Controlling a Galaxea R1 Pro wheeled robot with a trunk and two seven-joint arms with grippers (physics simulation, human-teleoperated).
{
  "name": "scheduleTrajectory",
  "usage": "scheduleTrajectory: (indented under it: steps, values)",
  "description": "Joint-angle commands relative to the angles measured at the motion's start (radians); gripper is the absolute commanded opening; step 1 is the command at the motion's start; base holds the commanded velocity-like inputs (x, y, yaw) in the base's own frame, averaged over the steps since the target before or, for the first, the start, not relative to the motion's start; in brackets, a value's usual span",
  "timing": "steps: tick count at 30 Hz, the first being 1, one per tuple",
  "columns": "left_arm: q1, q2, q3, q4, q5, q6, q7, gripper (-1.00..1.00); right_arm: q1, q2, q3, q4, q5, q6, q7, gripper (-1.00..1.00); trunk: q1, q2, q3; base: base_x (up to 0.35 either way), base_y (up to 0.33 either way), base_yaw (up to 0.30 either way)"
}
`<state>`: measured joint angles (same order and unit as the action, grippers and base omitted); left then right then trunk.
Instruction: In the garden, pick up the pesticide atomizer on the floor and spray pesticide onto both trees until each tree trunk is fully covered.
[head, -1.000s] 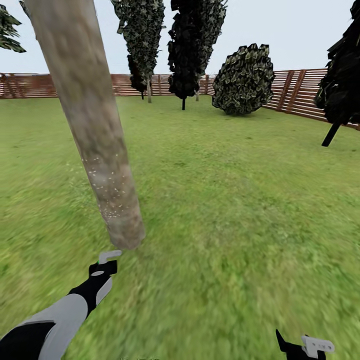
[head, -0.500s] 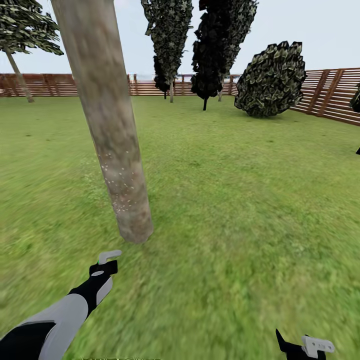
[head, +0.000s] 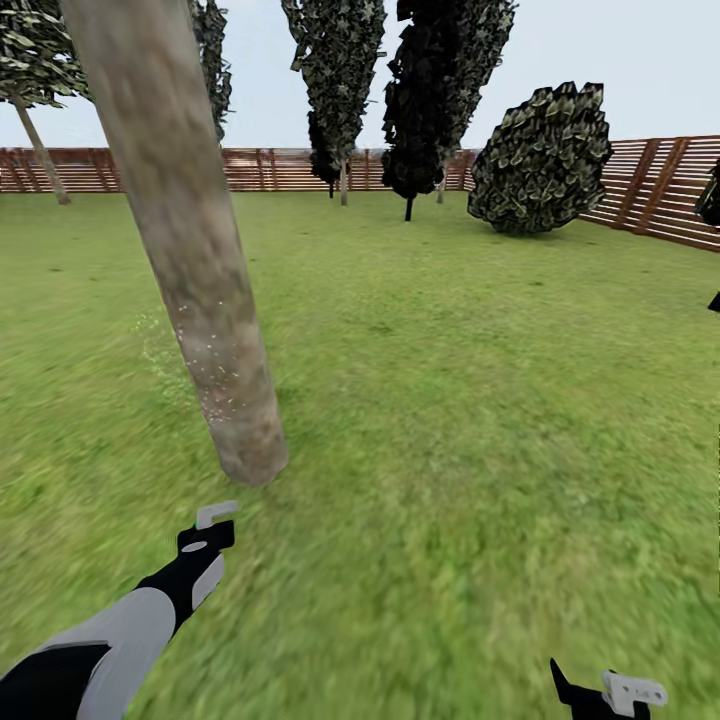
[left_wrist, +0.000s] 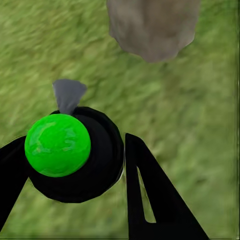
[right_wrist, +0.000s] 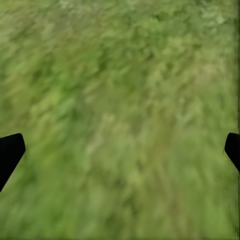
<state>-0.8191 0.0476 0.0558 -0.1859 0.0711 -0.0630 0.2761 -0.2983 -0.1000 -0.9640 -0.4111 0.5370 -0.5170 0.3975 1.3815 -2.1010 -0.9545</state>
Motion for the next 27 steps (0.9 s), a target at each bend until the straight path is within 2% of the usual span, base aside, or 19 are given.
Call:
scheduleTrajectory:
  steps: [1,20,27]
  values:
    - [0.0,0.0,-0.001,0.0,-0.001,0.0,0.0,-1.0,0.0,0.0,0.0,0.0,0.0,0.0,0.0,1.0,0.0,0.0,0.0,0.0,-0.272,0.09]
    - [0.0,-0.001,-0.002,0.0,-0.001,0.0,0.0,-1.0,-0.001,0.0,-0.001,-0.001,0.0,0.0,0.0,1.0,0.0,0.0,0.0,0.062,-0.273,0.26]
    - [0.0,-0.001,-0.001,0.0,-0.001,0.001,0.0,-1.0,0.0,0.0,-0.001,-0.001,0.0,0.0,0.0,1.0,0.0,0.0,0.0,0.108,-0.263,0.036]
